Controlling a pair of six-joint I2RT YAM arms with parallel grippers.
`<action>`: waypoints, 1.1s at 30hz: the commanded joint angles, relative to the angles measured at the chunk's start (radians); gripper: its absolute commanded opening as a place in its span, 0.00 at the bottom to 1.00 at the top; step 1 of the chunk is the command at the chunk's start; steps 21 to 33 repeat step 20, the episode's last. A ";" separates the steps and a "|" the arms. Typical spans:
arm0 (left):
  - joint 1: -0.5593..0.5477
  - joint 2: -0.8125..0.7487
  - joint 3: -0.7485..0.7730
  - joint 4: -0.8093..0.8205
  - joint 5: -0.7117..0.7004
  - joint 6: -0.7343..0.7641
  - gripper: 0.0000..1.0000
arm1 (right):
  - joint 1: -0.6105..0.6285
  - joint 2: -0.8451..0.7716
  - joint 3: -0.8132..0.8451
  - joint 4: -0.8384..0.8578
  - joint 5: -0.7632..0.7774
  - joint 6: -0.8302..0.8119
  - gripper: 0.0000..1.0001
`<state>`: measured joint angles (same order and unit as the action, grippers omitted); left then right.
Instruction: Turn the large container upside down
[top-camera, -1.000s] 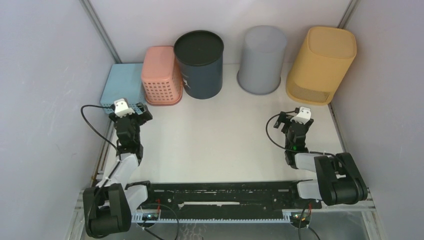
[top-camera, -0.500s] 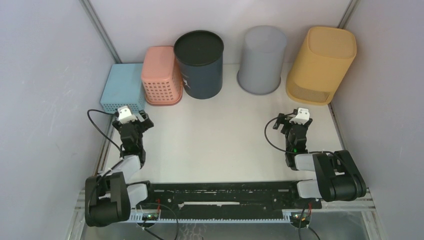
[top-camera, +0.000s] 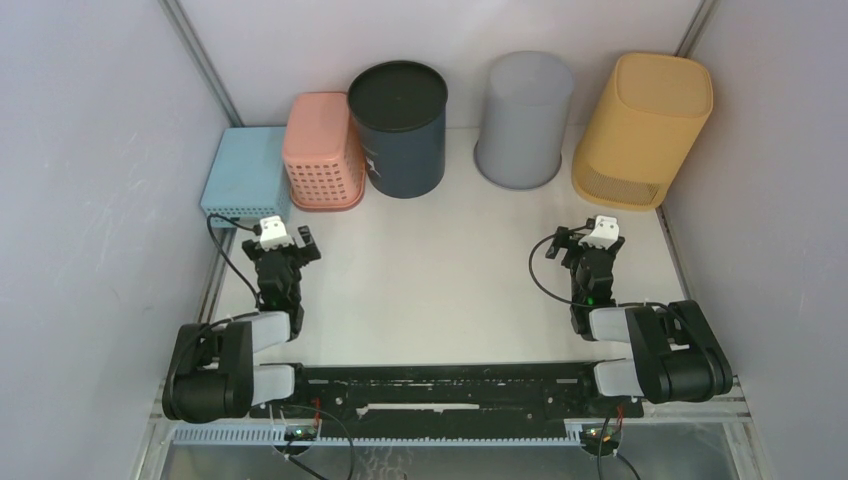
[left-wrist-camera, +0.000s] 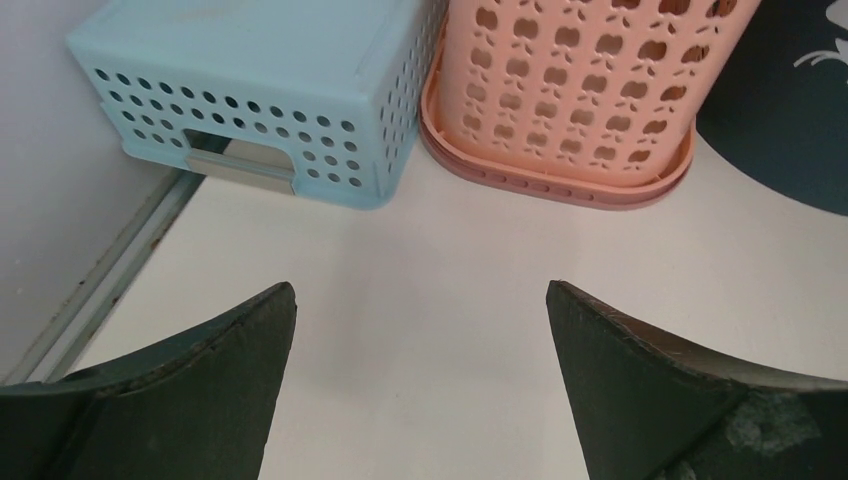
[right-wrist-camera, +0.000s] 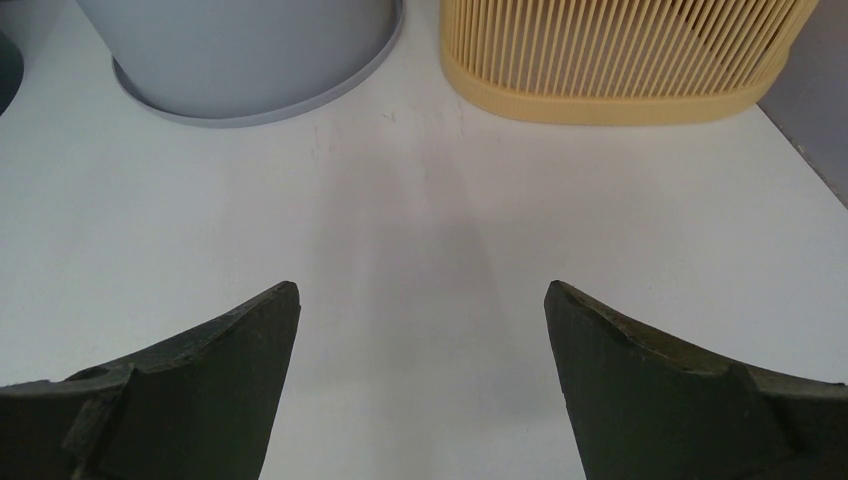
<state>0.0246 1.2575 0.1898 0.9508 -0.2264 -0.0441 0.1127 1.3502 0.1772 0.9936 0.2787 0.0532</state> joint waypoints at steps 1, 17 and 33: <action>-0.001 -0.004 0.001 0.089 -0.050 0.028 1.00 | 0.001 -0.009 0.016 0.040 -0.006 -0.010 1.00; 0.000 -0.001 0.007 0.083 -0.055 0.024 1.00 | -0.059 -0.006 0.058 -0.043 -0.141 0.010 1.00; 0.001 -0.001 0.005 0.084 -0.057 0.026 1.00 | -0.061 -0.005 0.062 -0.049 -0.147 0.010 1.00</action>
